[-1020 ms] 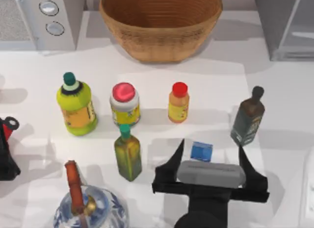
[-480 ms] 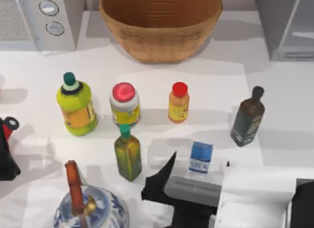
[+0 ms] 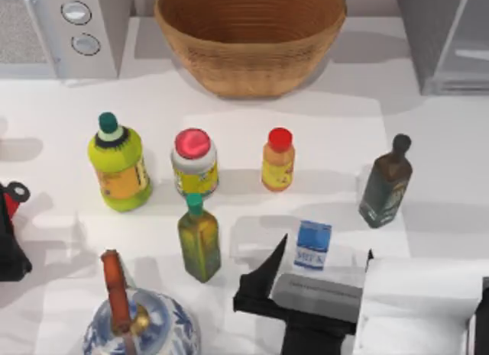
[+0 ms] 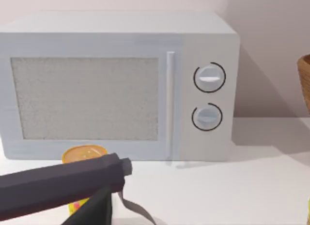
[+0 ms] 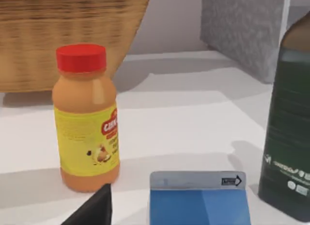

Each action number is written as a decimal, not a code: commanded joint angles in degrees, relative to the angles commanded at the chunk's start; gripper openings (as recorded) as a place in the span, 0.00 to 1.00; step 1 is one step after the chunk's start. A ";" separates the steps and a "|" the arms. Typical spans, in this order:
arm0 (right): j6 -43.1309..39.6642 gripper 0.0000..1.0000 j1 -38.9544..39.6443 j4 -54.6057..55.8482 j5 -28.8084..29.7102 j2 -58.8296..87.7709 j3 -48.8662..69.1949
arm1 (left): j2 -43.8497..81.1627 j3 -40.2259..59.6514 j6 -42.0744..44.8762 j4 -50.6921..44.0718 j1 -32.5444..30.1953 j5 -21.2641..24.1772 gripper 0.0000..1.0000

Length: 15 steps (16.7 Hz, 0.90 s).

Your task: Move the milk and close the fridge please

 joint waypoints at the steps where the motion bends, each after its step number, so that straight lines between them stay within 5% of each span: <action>1: -0.77 1.00 -0.56 1.10 -0.60 -0.11 -0.40 | 0.00 0.00 0.00 0.00 0.00 0.00 1.00; 13: -3.77 1.00 -6.97 3.15 -6.87 5.52 6.12 | 0.00 0.00 0.00 0.00 0.00 0.00 1.00; 15: -3.77 0.85 -6.97 3.15 -6.87 5.52 6.12 | 0.00 0.00 0.00 0.00 0.00 0.00 1.00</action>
